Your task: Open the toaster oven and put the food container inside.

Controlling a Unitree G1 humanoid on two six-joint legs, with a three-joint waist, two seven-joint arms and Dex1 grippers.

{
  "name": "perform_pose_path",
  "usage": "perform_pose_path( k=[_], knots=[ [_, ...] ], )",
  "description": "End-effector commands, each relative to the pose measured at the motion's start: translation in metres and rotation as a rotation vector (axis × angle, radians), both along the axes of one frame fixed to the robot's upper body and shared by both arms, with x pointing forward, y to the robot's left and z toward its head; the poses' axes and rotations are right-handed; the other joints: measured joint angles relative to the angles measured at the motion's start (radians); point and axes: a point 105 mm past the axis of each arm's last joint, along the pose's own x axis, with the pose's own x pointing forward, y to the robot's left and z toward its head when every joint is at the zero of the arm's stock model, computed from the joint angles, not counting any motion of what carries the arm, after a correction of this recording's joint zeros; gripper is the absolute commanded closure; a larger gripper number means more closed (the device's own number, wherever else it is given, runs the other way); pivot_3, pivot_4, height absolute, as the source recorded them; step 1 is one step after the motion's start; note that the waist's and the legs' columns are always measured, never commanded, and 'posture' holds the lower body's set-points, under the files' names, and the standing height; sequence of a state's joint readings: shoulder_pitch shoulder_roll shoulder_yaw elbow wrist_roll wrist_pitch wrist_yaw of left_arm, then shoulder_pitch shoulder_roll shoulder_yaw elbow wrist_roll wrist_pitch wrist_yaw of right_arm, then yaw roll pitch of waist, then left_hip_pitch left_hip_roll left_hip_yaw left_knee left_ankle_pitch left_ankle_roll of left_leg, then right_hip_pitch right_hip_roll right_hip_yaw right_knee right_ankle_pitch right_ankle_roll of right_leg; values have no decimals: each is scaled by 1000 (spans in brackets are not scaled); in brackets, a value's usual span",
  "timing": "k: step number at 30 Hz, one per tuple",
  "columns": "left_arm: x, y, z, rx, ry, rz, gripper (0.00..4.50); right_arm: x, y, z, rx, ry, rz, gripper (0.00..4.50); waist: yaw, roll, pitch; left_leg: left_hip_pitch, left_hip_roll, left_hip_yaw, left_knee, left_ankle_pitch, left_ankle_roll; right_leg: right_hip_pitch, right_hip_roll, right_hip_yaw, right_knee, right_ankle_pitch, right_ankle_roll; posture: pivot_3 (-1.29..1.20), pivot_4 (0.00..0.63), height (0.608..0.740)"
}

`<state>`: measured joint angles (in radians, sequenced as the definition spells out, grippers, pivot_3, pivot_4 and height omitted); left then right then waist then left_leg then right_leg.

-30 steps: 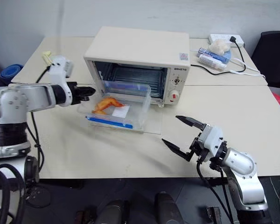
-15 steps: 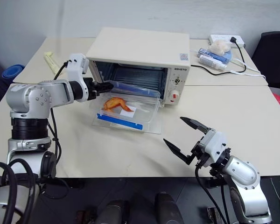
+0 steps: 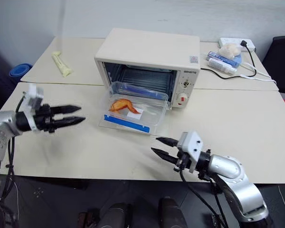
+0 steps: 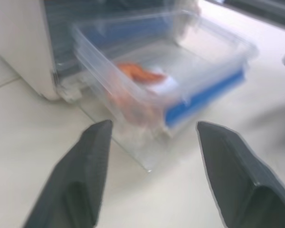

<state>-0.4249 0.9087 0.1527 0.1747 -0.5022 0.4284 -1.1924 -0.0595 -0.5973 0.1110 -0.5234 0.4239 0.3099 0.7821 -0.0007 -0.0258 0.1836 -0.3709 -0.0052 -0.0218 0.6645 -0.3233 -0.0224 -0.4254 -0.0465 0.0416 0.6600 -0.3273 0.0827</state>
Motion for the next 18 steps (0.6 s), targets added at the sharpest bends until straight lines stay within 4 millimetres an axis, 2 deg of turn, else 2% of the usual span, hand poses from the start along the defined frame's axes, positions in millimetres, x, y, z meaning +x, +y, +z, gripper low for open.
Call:
perform_pose_path(
  k=[1,2,3,6,12,18],
  knots=[
    [1,-24,-21,30,-54,-78,2719,13,15,-16,-113,-13,46,3938,1,0,0,0,0,-1,0,0,0,0,0,0,0,0,0,0,150,740],
    [2,-30,-23,14,-62,-81,3078,19,19,-17,-119,-24,40,4332,3,0,0,0,0,-1,1,0,1,1,0,-1,0,0,0,0,150,740],
    [6,-35,-27,5,-72,-70,3373,25,23,-17,-119,-33,35,4500,2,-1,0,-2,0,-1,2,-3,6,0,0,-2,0,0,1,0,150,740],
    [15,-51,-31,-25,-101,-65,4376,42,30,-9,-64,-35,-18,4500,-2,-1,0,-3,0,-1,2,-3,6,-2,0,-2,1,1,1,0,150,740],
    [41,-61,-21,-98,-196,43,4465,72,24,8,-34,-114,-122,4500,-5,-1,0,-3,0,0,2,-1,3,-3,2,-2,3,1,1,0,150,740],
    [73,-63,-6,-195,-259,215,4465,117,14,32,-29,-215,-240,4500,-6,-1,0,-3,0,0,4,-1,2,-3,2,-2,4,1,2,0,150,740]
  ],
)
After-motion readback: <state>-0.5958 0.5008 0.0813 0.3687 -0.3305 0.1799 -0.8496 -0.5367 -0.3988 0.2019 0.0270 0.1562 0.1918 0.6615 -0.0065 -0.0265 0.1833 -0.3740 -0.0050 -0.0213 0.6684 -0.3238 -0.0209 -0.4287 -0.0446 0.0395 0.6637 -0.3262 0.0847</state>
